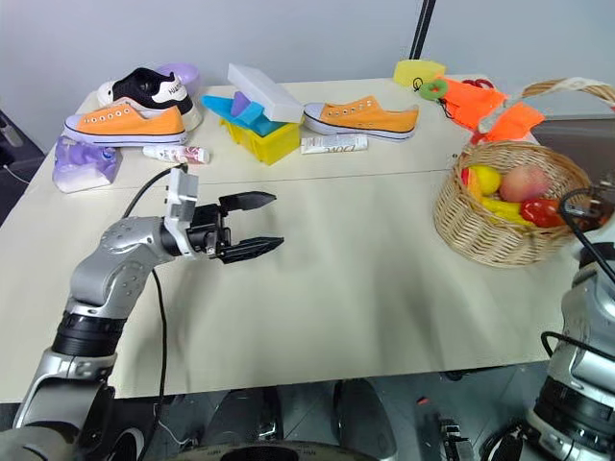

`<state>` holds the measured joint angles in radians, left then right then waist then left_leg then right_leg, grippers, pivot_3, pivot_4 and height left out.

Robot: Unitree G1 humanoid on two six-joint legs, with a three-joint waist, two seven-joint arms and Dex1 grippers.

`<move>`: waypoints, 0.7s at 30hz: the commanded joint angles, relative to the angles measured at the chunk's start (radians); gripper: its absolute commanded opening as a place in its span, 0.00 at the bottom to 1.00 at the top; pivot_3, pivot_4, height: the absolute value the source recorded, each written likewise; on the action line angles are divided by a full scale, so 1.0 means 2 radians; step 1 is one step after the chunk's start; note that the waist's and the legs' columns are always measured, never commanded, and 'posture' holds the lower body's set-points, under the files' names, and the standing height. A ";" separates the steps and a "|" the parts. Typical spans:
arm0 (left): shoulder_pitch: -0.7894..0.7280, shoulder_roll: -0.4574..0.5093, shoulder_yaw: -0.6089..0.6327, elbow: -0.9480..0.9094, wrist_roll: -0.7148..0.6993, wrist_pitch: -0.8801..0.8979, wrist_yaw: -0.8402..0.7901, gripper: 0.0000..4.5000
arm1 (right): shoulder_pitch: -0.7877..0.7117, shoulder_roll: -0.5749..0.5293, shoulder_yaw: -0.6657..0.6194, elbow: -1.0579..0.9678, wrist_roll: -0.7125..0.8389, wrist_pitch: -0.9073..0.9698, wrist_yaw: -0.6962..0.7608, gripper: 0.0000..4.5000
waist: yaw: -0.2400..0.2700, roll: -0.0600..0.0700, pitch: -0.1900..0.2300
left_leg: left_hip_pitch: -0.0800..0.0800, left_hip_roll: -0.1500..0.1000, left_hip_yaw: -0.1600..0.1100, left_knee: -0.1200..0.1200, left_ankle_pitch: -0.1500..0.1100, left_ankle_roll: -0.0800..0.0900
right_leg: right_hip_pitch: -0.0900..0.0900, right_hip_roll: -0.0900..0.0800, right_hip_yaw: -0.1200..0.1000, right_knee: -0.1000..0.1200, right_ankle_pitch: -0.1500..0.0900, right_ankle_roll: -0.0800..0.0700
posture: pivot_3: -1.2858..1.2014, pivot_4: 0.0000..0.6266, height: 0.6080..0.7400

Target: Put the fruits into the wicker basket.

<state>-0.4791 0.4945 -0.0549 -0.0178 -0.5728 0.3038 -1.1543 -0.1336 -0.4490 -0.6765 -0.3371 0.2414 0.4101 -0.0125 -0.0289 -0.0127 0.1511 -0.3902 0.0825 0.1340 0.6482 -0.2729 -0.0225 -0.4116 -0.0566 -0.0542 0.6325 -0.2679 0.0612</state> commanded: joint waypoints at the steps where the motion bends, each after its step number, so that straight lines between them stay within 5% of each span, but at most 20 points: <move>1: -0.019 -0.008 -0.005 0.016 0.010 -0.020 -0.020 1.00 | 0.004 0.017 -0.008 -0.061 0.001 0.009 -0.028 0.00 | 0.000 0.000 0.000 | 0.000 0.000 0.000 0.000 0.000 0.000 | 0.000 0.000 0.000 0.000 0.000 0.000 | 0.52 0.24 1.00; 6: -0.022 -0.014 -0.004 0.023 0.020 -0.022 -0.021 1.00 | 0.014 0.037 0.005 -0.067 0.001 0.012 -0.032 0.00 | 0.005 0.000 0.000 | 0.000 0.000 0.000 0.000 0.000 0.000 | 0.000 0.000 0.000 0.000 0.000 0.000 | 0.52 0.24 1.00; 15: 0.010 -0.009 0.010 0.003 0.018 -0.015 -0.007 1.00 | 0.025 0.037 -0.006 -0.068 0.021 0.004 -0.023 0.95 | 0.007 0.000 0.000 | 0.000 0.000 0.000 0.000 0.000 0.000 | 0.000 0.000 0.000 0.000 0.000 0.000 | 0.52 0.24 1.00; 21: 0.039 -0.009 0.020 -0.007 0.017 -0.025 0.002 1.00 | 0.119 0.104 -0.005 -0.181 0.054 -0.034 -0.014 0.99 | 0.008 0.001 0.000 | -0.001 0.000 -0.001 0.000 0.000 0.000 | 0.000 0.000 0.000 0.000 0.000 0.000 | 0.52 0.24 1.00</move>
<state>-0.4098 0.4708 -0.0427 0.0077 -0.5321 0.2763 -1.1534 0.0698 -0.2697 -0.6865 -0.5963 0.3230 0.4024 -0.0540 -0.0119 -0.0116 0.1503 -0.3912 0.0824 0.1315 0.6474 -0.2729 -0.0224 -0.4114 -0.0565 -0.0539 0.6324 -0.2683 0.0609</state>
